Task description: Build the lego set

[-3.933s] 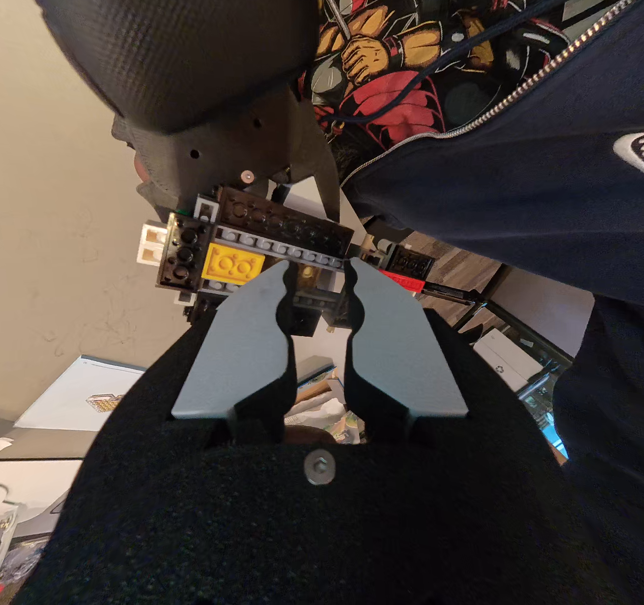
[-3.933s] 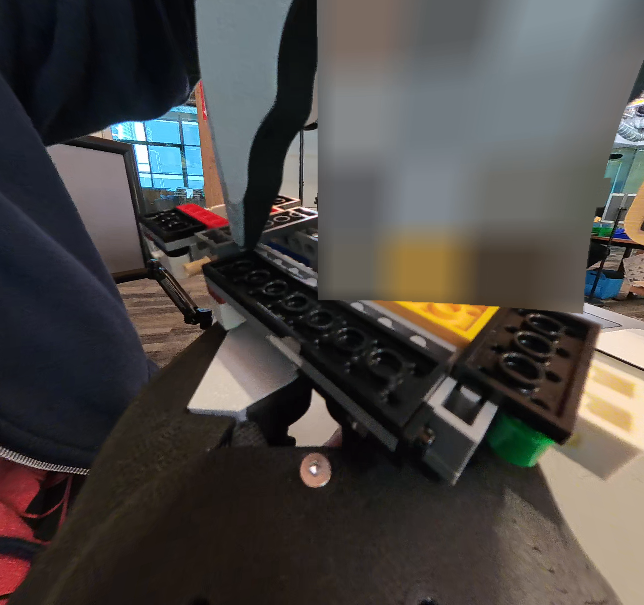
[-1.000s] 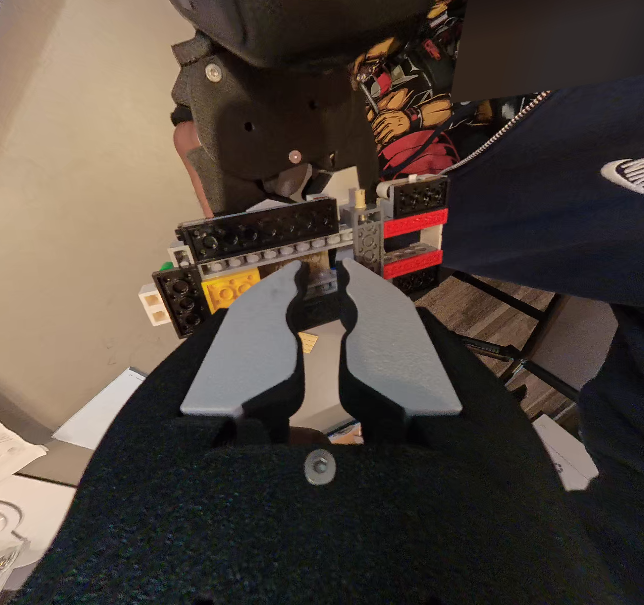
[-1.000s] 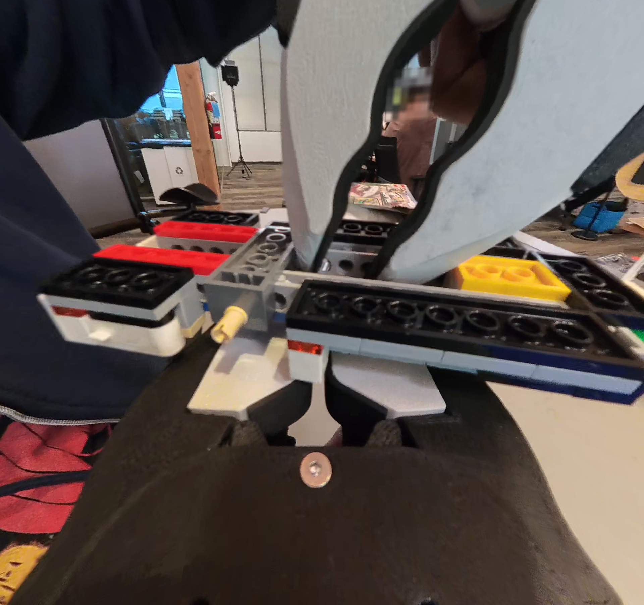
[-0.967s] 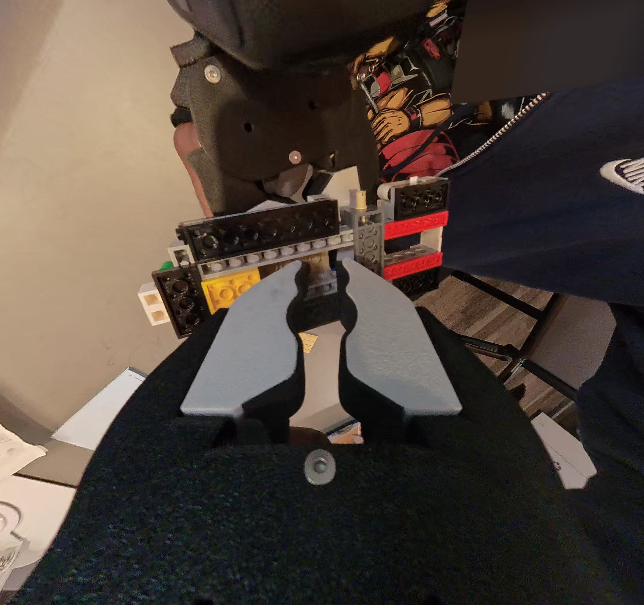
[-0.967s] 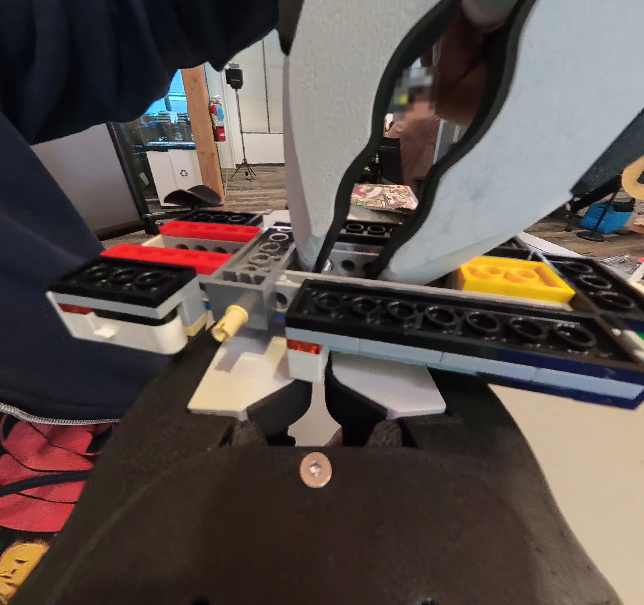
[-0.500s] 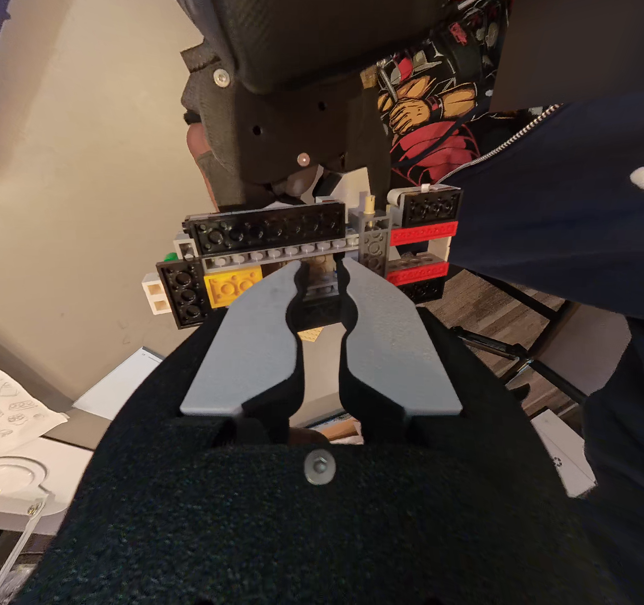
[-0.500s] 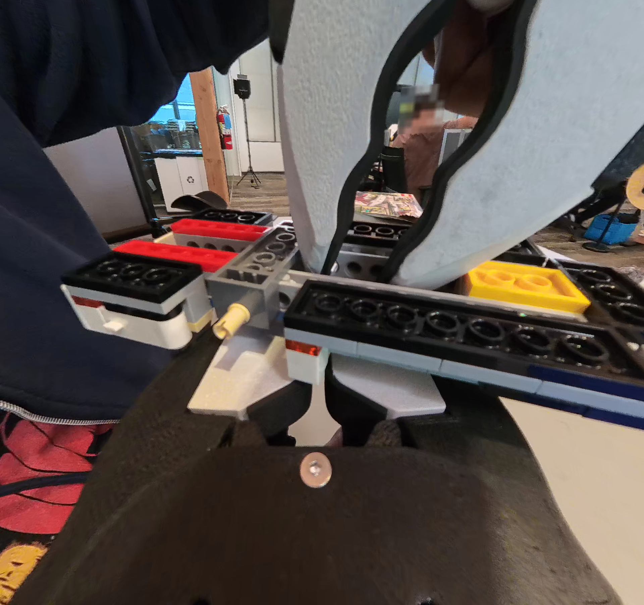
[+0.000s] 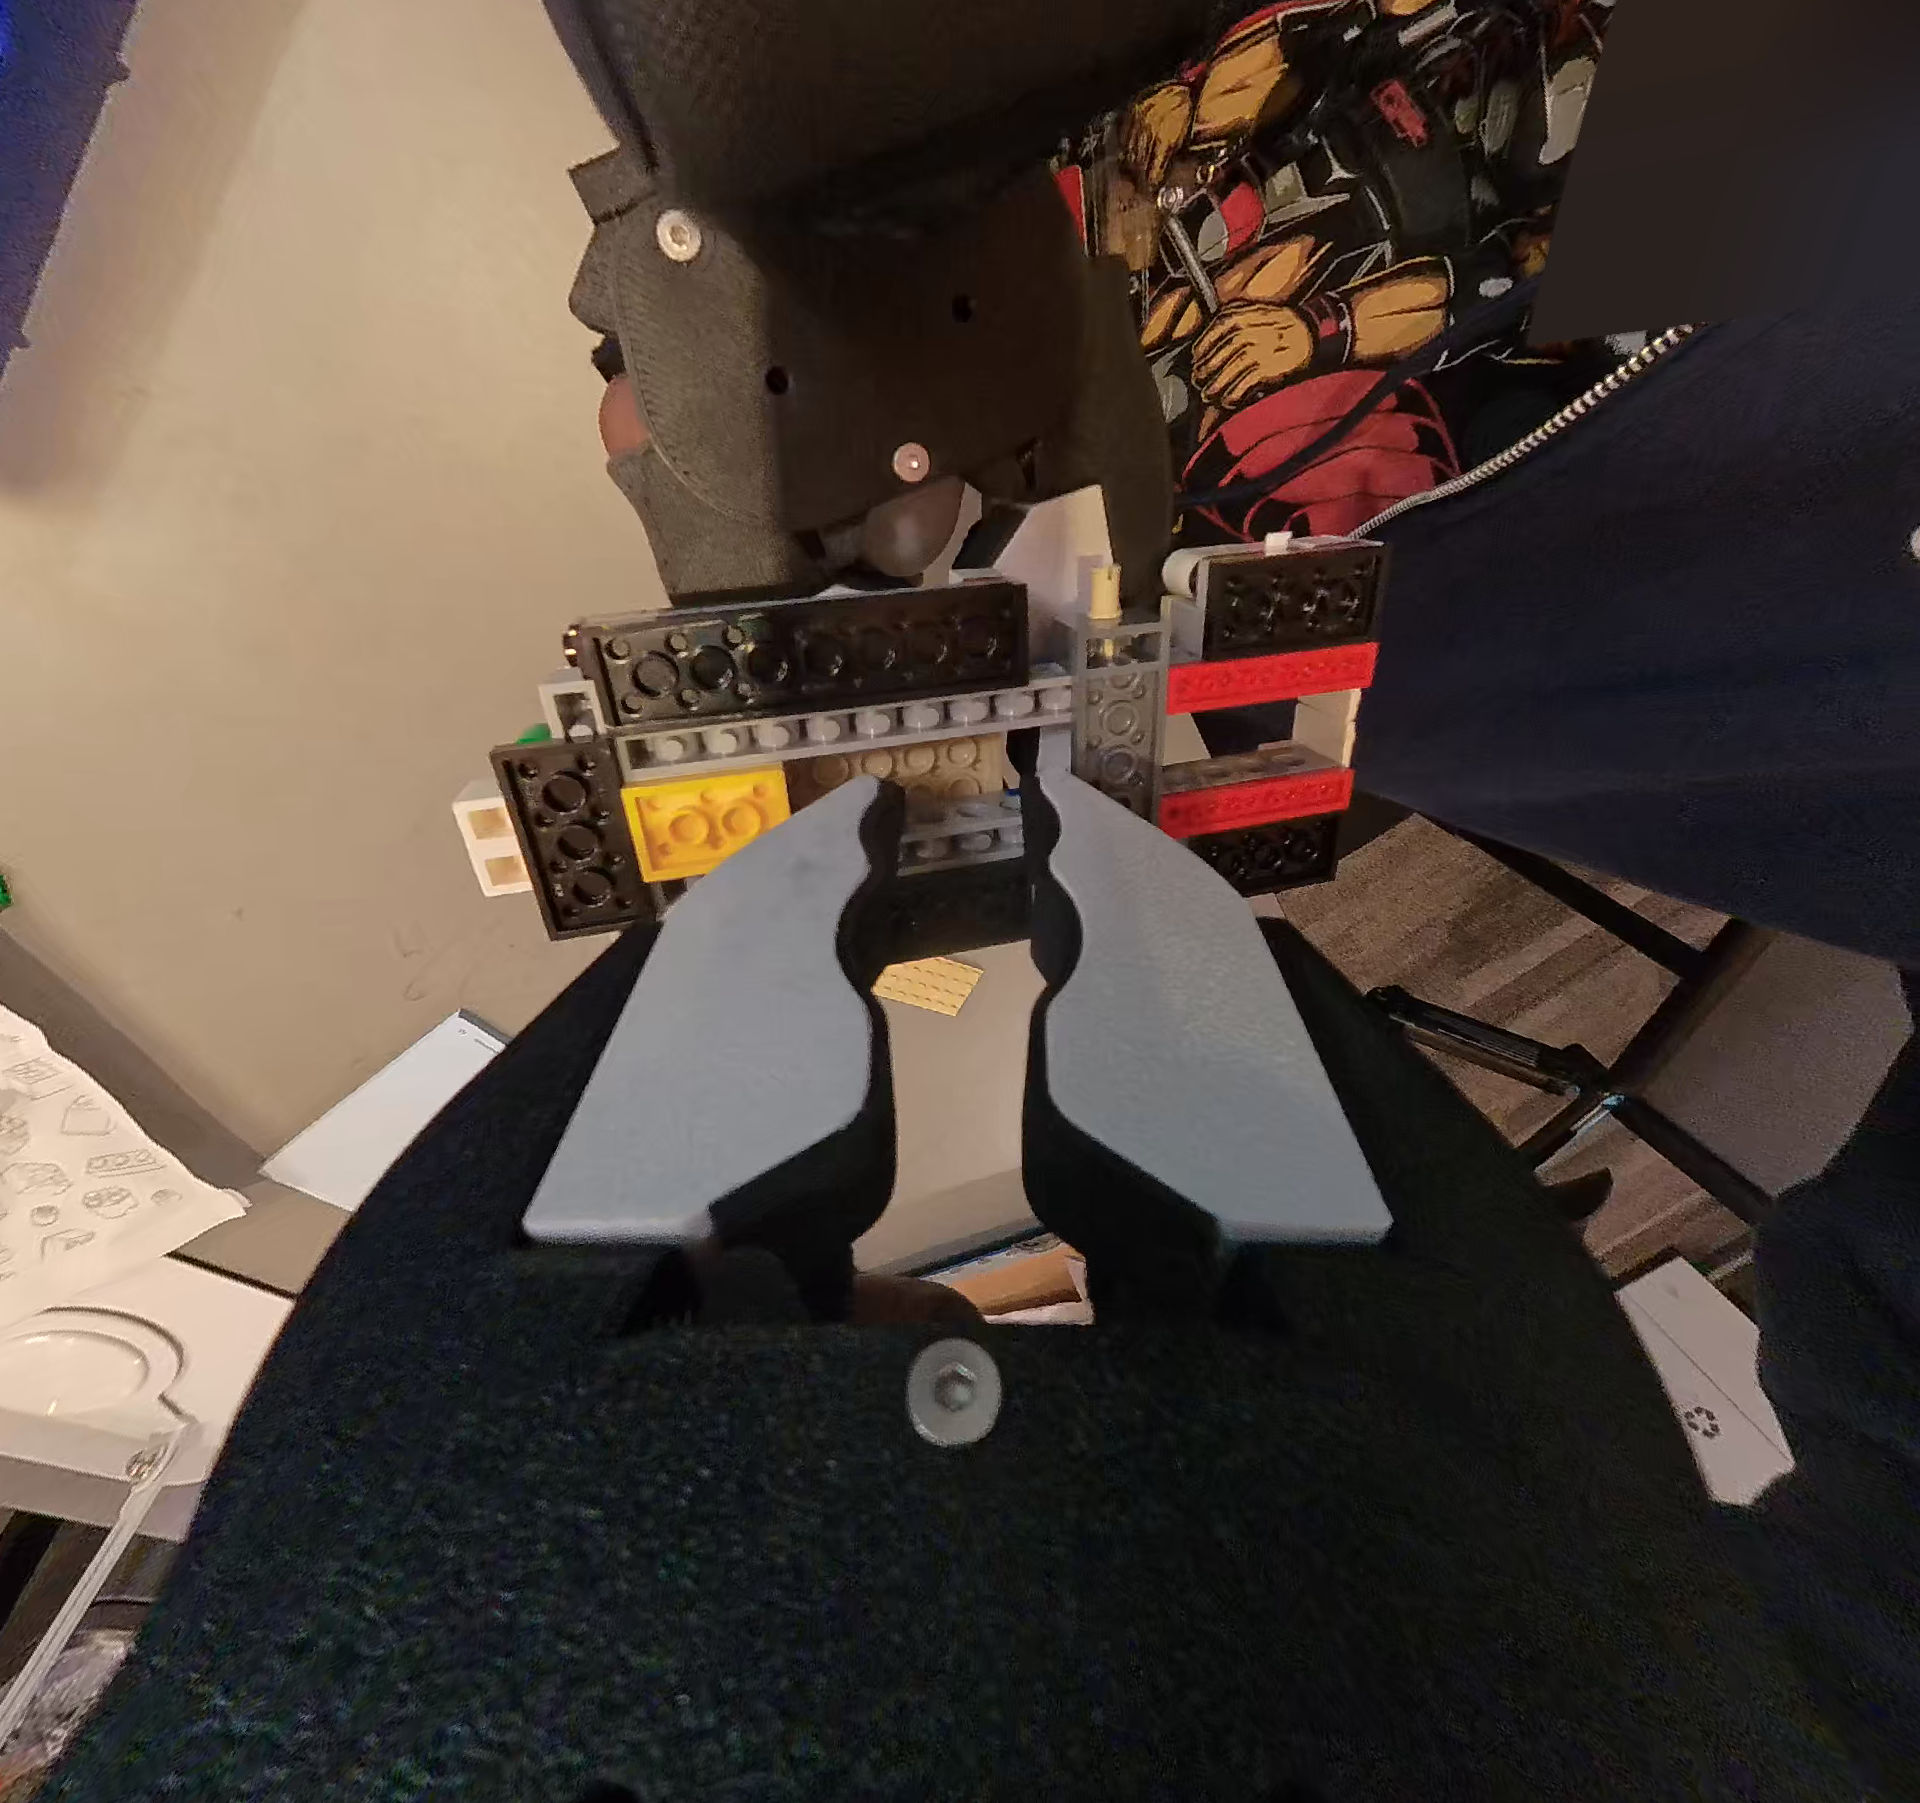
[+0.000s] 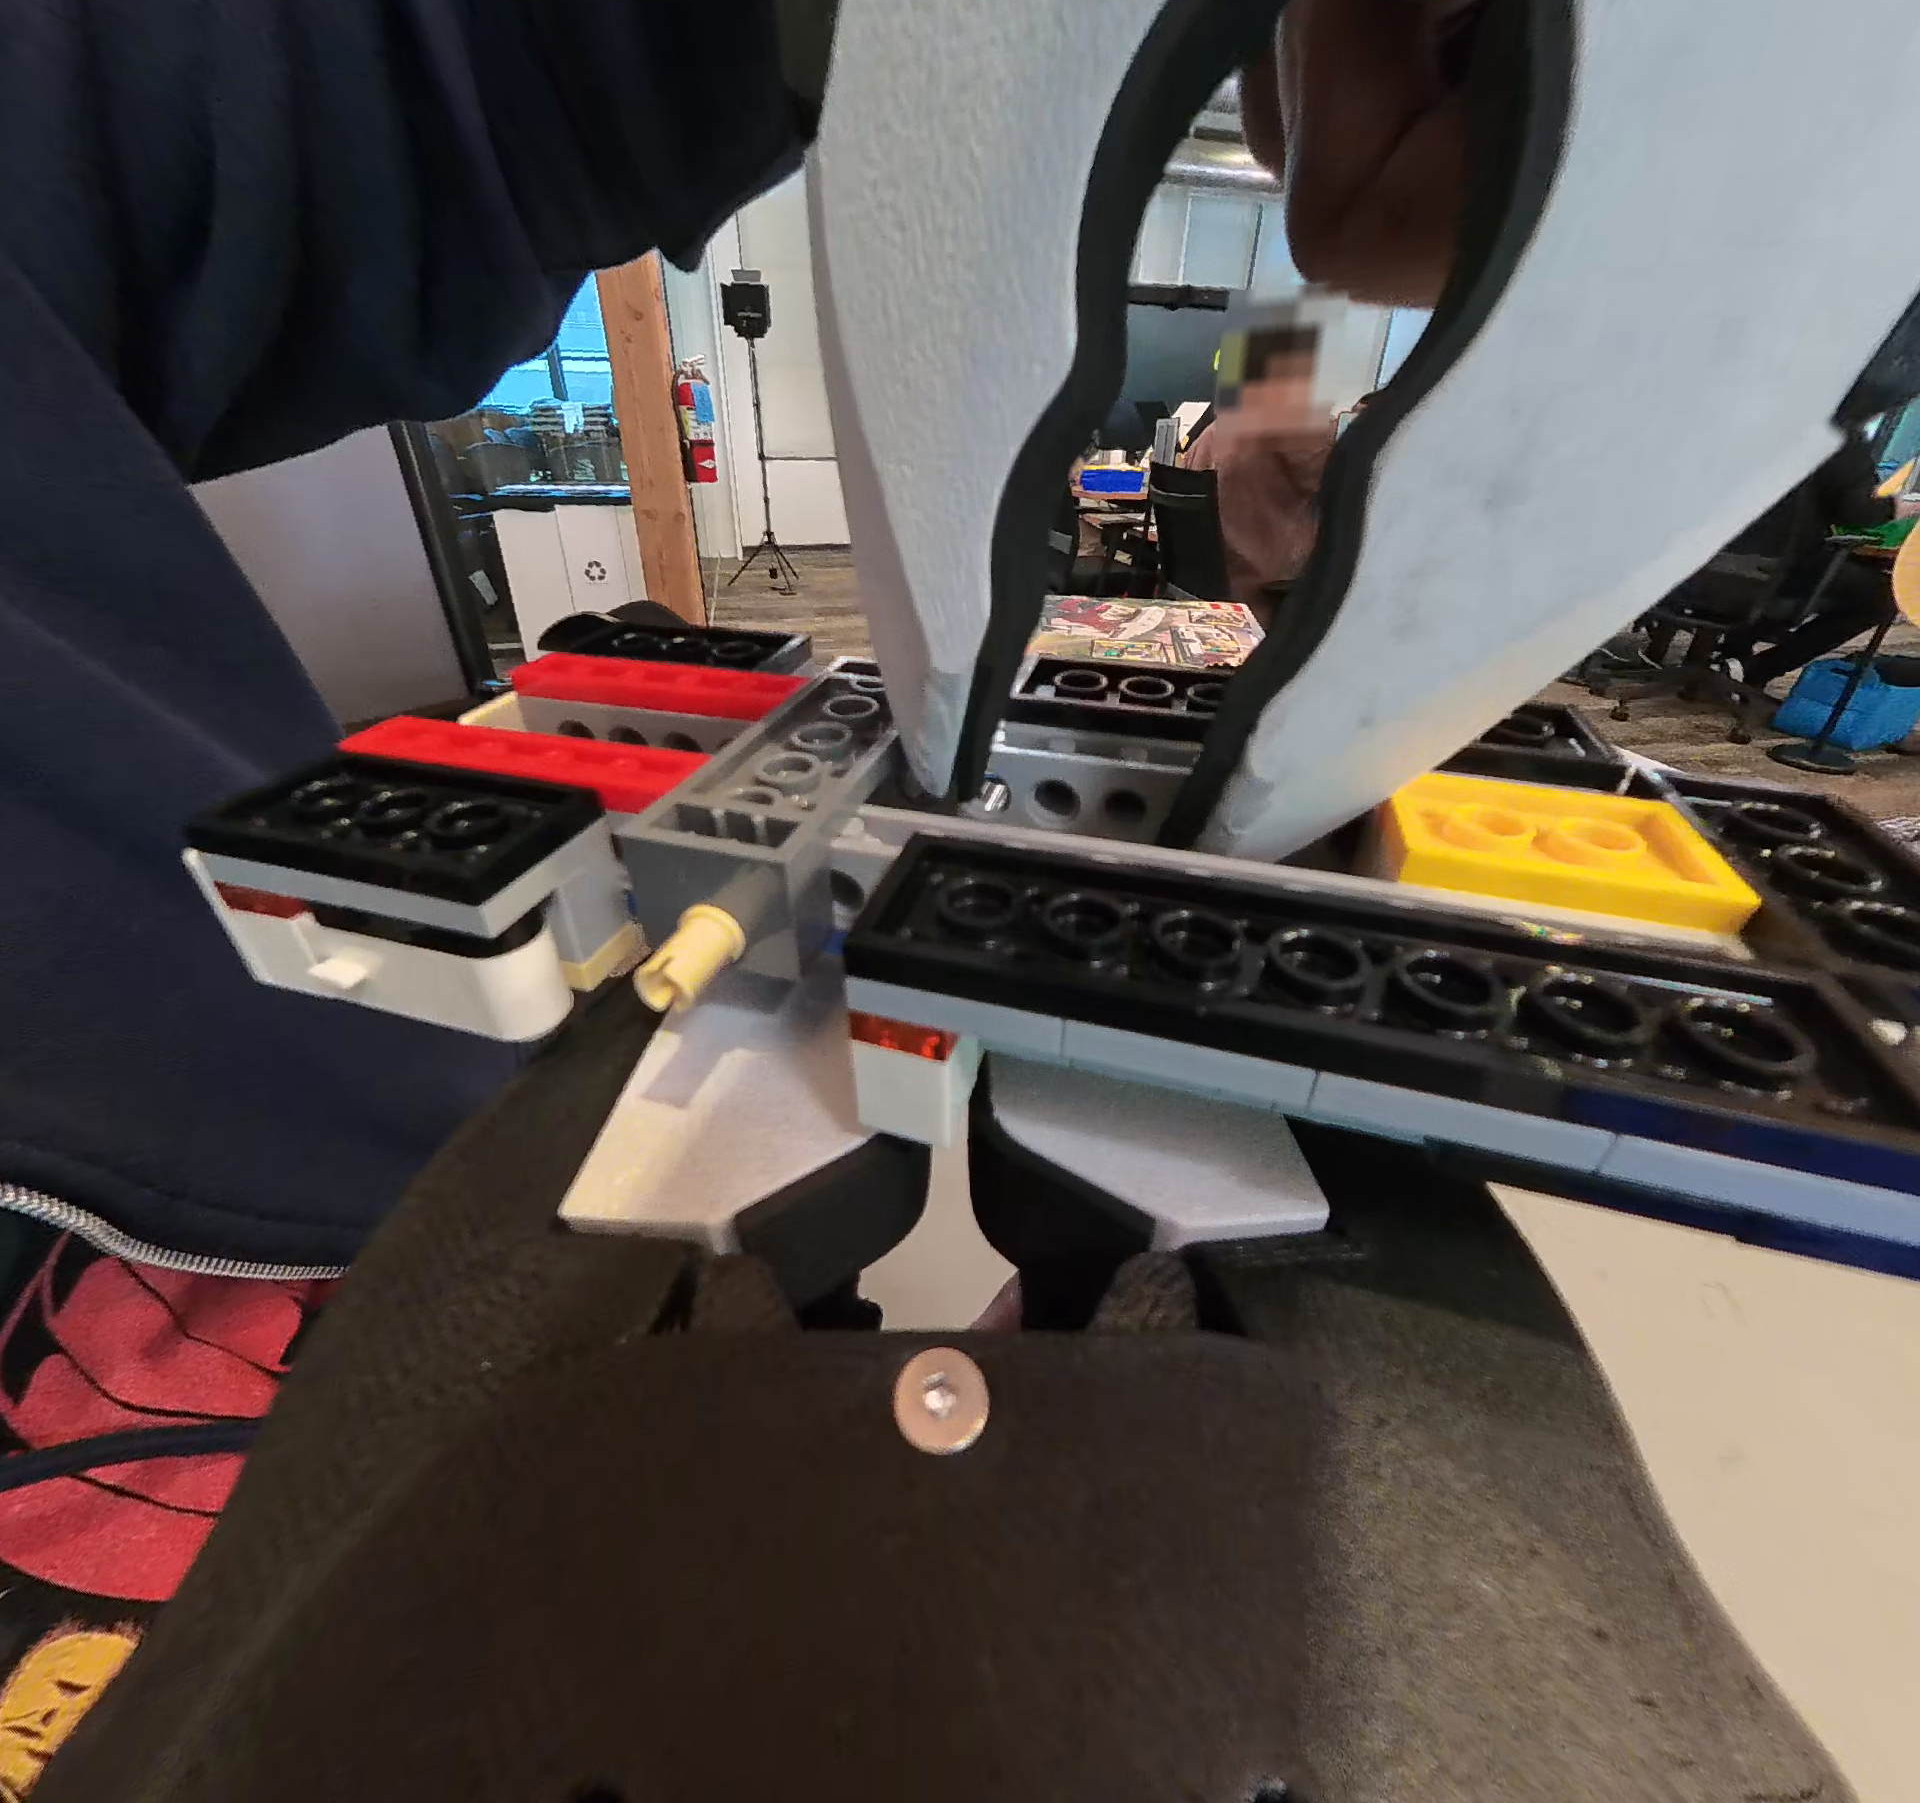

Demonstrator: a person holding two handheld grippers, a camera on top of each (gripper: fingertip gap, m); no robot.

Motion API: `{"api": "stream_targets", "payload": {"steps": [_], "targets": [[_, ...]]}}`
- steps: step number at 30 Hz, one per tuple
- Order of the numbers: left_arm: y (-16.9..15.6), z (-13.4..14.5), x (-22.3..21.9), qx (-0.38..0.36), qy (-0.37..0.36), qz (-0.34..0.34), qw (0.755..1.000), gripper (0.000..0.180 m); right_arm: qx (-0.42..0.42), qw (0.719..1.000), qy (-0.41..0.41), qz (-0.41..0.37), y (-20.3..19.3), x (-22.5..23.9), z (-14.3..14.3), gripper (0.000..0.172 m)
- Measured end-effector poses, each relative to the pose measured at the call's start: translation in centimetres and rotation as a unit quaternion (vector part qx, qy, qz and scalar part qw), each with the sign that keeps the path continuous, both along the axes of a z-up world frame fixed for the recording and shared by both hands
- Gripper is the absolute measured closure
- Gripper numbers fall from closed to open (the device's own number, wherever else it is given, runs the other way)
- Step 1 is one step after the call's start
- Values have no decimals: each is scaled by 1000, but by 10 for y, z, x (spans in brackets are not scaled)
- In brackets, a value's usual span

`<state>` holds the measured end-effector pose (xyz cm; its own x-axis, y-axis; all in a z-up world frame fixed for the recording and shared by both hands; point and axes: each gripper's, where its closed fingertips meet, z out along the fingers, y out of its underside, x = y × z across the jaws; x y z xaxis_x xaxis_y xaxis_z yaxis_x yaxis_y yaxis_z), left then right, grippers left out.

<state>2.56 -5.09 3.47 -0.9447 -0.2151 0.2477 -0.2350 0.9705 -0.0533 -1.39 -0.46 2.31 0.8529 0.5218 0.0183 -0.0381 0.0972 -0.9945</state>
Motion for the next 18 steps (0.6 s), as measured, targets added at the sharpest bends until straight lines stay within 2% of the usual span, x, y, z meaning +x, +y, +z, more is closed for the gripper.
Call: {"api": "stream_targets", "payload": {"steps": [18], "targets": [[-16,12,23,-38,-106,5,994,152,-1,1000,1,0,0,1,0,171]]}}
